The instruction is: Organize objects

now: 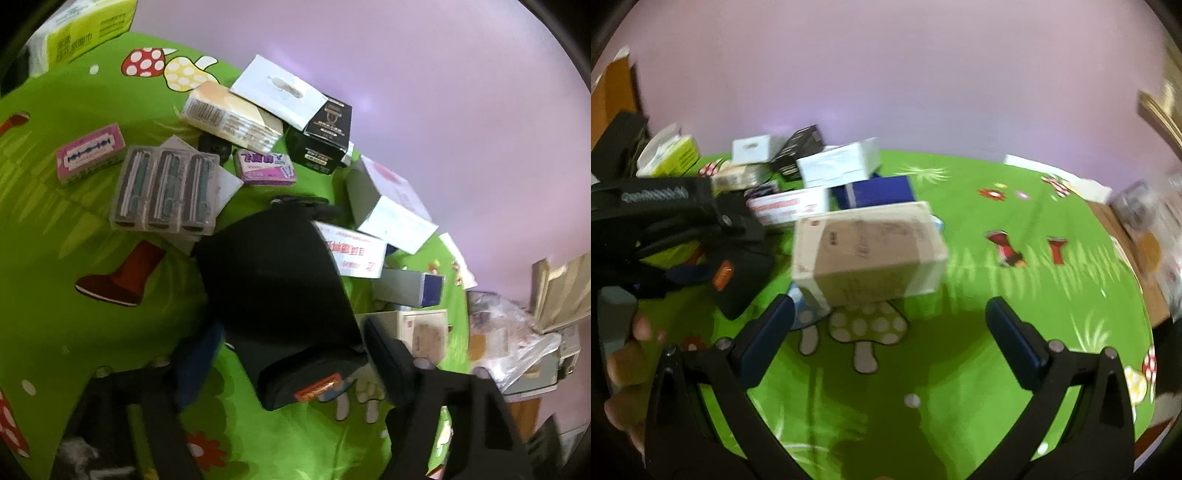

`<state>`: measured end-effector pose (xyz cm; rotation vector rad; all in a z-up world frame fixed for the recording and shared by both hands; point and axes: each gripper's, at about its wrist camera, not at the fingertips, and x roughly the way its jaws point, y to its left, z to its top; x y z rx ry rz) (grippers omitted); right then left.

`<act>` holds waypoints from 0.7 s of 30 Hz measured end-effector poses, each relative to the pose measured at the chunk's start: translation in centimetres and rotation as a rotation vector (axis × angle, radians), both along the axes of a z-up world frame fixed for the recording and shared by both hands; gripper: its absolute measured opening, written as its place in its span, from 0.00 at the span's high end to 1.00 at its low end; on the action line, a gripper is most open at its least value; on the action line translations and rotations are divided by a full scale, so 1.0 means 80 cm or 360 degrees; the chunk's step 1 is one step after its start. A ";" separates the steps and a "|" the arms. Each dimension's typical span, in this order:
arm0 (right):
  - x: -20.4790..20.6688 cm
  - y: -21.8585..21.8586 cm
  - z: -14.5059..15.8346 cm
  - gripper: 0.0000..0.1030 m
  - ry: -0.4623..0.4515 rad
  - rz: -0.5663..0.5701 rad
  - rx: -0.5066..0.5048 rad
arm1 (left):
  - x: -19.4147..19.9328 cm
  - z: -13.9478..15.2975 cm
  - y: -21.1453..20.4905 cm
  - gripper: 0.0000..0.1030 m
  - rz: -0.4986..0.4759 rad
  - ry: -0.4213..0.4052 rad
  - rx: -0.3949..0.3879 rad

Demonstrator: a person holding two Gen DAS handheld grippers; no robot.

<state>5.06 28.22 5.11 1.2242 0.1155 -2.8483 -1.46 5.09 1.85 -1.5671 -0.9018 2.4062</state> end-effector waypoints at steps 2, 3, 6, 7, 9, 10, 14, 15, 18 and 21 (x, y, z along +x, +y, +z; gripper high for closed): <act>-0.004 -0.005 -0.001 0.00 -0.0006 0.0042 -0.0005 | 0.003 0.001 0.001 0.31 -0.0034 0.0026 0.0007; -0.007 -0.008 -0.001 0.00 -0.0009 0.0053 -0.0001 | 0.008 0.003 0.001 0.32 -0.0061 0.0044 0.0009; -0.018 -0.014 -0.001 0.00 -0.0014 0.0088 0.0022 | 0.022 0.008 -0.001 0.33 -0.0093 0.0095 -0.0005; -0.022 -0.014 -0.001 0.00 -0.0018 0.0101 0.0025 | 0.028 0.010 -0.001 0.33 -0.0110 0.0114 -0.0004; -0.032 -0.014 -0.003 0.00 -0.0030 0.0103 0.0032 | 0.038 0.013 -0.002 0.33 -0.0136 0.0148 -0.0004; -0.037 -0.014 -0.005 0.00 -0.0038 0.0104 0.0044 | 0.045 0.016 -0.001 0.33 -0.0151 0.0171 -0.0030; -0.050 -0.015 -0.016 0.16 -0.0080 0.0105 0.0033 | 0.068 0.026 0.006 0.33 -0.0176 0.0265 -0.0111; -0.049 -0.013 -0.017 0.37 -0.0092 0.0117 -0.0006 | 0.077 0.030 0.009 0.33 -0.0185 0.0289 -0.0137; -0.040 -0.006 -0.018 0.61 -0.0090 0.0055 -0.0046 | 0.094 0.040 0.017 0.33 -0.0201 0.0355 -0.0185; -0.023 0.008 -0.016 0.74 -0.0053 0.0027 -0.0098 | 0.094 0.042 0.013 0.33 -0.0214 0.0378 -0.0185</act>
